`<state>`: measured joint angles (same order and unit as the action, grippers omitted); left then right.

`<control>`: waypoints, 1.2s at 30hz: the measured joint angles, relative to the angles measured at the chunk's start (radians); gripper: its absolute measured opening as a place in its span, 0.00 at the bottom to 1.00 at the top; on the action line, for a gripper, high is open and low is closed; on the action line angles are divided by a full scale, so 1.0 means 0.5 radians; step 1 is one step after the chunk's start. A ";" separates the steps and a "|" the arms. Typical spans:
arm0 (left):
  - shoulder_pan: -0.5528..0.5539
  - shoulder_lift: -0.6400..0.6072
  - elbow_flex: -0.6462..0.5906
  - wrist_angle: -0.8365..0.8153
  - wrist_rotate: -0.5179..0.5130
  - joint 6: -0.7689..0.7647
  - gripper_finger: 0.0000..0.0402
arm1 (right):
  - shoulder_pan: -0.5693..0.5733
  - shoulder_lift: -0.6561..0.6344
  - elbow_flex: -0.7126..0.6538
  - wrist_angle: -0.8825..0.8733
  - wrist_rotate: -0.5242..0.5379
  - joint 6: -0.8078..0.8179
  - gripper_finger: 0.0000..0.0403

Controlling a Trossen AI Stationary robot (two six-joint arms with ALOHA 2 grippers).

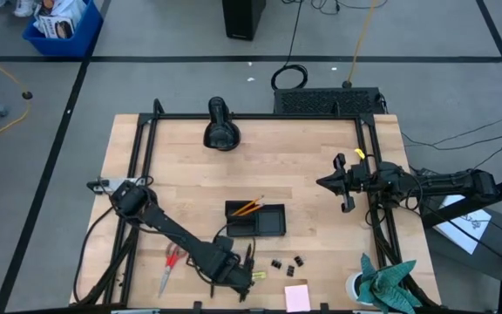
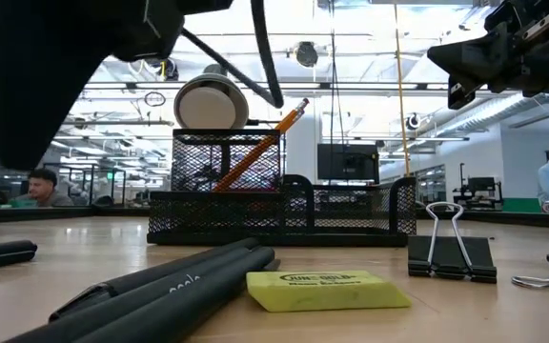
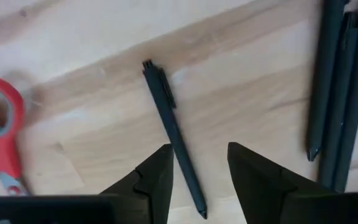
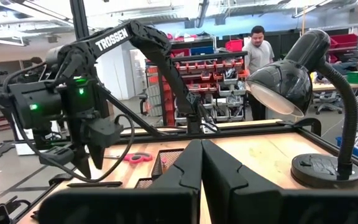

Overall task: Pick and place office supplies into organizer
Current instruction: Put the black pen into the desk organizer

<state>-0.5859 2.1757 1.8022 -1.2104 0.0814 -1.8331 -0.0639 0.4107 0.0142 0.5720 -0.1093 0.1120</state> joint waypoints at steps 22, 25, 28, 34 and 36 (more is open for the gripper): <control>-0.099 -0.037 -0.651 0.806 0.035 -0.113 0.39 | 0.000 0.000 0.000 -0.050 -0.001 0.000 0.00; -0.097 -0.037 -0.652 0.805 0.055 -0.078 0.35 | 0.000 0.001 0.000 -0.071 -0.001 0.000 0.00; -0.081 -0.037 -0.656 0.821 0.088 -0.065 0.27 | 0.000 0.001 0.000 -0.081 -0.001 0.000 0.00; -0.064 -0.037 -0.658 0.873 0.096 0.021 0.08 | 0.000 0.000 0.000 -0.102 -0.001 0.000 0.00; -0.064 -0.037 -0.658 0.890 0.059 0.054 0.03 | 0.000 0.001 0.000 -0.108 -0.001 0.000 0.00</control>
<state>-0.6178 2.1574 1.4731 -0.7656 0.1109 -1.8061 -0.0639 0.4110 0.0143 0.5182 -0.1097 0.1120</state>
